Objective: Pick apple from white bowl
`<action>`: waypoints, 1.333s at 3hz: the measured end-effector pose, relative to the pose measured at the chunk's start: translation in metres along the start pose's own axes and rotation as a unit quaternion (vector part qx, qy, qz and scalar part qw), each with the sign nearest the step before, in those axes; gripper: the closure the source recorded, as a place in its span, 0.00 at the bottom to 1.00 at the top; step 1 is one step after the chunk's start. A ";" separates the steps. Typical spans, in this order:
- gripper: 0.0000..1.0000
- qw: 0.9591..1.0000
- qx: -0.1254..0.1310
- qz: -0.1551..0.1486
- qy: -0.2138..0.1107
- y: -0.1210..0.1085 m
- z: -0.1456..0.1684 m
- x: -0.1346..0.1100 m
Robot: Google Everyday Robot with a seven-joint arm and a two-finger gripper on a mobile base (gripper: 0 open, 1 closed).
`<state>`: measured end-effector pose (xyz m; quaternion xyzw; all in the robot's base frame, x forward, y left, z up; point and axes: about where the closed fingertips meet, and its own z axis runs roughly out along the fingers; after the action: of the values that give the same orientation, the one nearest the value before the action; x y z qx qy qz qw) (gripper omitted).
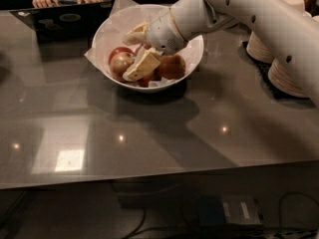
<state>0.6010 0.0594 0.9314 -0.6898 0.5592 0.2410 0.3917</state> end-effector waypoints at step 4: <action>0.33 0.998 -0.064 0.027 0.013 -0.011 0.027 0.011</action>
Offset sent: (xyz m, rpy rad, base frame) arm 0.0197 0.0099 -0.0197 -0.0241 0.0923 0.0488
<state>0.6169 0.0752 0.9101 -0.7014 0.5658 0.2776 0.3330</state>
